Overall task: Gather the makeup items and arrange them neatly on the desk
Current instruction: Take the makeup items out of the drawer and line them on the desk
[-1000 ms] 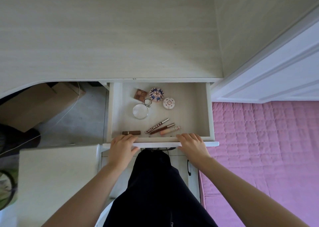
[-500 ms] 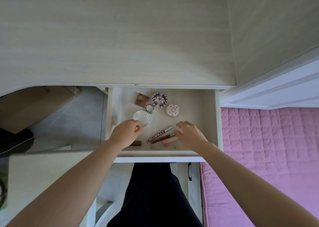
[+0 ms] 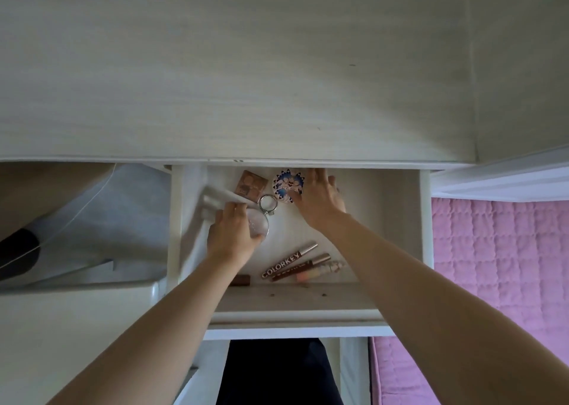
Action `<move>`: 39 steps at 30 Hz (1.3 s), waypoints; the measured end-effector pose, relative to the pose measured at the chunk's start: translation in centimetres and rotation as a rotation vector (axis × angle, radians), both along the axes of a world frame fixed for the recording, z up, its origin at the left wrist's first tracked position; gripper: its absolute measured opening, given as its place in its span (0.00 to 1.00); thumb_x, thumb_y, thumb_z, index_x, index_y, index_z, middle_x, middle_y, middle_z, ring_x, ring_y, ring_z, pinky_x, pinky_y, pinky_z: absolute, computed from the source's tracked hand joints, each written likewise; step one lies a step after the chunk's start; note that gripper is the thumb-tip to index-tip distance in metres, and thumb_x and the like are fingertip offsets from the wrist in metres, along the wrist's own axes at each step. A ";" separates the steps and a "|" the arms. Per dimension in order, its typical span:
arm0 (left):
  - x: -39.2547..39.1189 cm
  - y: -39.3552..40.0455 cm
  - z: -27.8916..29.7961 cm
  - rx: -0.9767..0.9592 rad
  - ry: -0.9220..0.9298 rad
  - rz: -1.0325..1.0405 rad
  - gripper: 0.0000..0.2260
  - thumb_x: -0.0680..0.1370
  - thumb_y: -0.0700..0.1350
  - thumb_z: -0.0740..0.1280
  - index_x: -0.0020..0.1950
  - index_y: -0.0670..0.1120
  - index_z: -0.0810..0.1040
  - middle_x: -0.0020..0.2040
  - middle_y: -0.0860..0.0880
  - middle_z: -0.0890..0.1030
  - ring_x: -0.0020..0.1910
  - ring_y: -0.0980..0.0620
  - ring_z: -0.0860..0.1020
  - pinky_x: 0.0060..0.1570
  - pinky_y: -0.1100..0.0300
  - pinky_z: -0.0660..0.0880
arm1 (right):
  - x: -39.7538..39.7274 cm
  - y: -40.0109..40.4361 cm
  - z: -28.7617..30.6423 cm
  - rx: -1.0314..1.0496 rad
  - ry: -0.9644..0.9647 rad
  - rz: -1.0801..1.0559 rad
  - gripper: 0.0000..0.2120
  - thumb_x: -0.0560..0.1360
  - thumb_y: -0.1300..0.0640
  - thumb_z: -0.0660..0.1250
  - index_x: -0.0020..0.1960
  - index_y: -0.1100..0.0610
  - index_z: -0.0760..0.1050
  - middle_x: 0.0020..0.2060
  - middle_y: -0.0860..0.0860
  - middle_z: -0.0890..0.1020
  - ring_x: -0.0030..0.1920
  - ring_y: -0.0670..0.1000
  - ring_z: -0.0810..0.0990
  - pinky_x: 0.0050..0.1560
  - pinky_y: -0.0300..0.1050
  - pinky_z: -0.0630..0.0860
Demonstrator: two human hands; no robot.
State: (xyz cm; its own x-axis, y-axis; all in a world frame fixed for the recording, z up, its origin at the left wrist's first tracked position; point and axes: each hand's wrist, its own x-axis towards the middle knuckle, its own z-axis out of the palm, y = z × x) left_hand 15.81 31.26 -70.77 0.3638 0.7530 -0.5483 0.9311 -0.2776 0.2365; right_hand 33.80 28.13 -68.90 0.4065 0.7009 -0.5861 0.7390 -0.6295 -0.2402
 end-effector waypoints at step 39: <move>-3.7 -2.3 15.8 -0.801 -0.947 1.272 0.27 0.64 0.39 0.75 0.62 0.39 0.74 0.56 0.40 0.80 0.55 0.43 0.79 0.45 0.54 0.77 | -3.3 -4.7 15.3 0.511 0.441 -0.414 0.13 0.75 0.58 0.69 0.59 0.51 0.74 0.48 0.45 0.80 0.47 0.43 0.78 0.49 0.36 0.75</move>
State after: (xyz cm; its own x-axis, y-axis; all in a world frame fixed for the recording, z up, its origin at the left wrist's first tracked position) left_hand 12.09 28.96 -54.95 0.2040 0.4742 -0.8565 -0.0635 0.8794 0.4718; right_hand 30.47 23.43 -53.58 0.4981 0.7694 -0.4000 0.2384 -0.5650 -0.7899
